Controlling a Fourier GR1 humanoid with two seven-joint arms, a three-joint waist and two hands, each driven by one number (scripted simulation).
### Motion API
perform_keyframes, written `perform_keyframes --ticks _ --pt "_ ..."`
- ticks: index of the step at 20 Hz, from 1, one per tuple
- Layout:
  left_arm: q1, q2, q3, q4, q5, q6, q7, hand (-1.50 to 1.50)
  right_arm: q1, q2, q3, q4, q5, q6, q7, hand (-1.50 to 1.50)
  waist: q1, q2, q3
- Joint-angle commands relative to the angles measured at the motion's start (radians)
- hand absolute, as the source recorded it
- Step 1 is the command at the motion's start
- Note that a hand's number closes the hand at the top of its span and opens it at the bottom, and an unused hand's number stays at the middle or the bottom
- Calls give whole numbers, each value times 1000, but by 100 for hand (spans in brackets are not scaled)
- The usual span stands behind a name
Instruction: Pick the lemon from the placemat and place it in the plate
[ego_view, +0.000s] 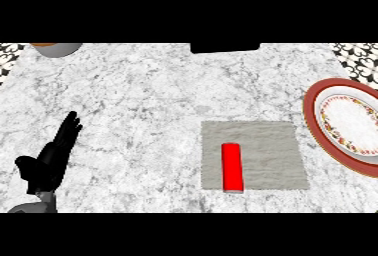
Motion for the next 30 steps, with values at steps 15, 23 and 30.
perform_keyframes --ticks 15,23,30 --pt "-10 -9 -27 -61 -17 -16 44 0 166 -255 -713 215 -507 55 -758 150 56 12 -5" --pt "-41 -35 -30 -59 -20 -32 58 0 41 -258 -715 140 -478 144 -659 150 72 14 -4" --pt "-88 -38 -27 26 -51 -36 23 0 -159 -342 -583 122 -404 182 -479 150 80 18 -4"
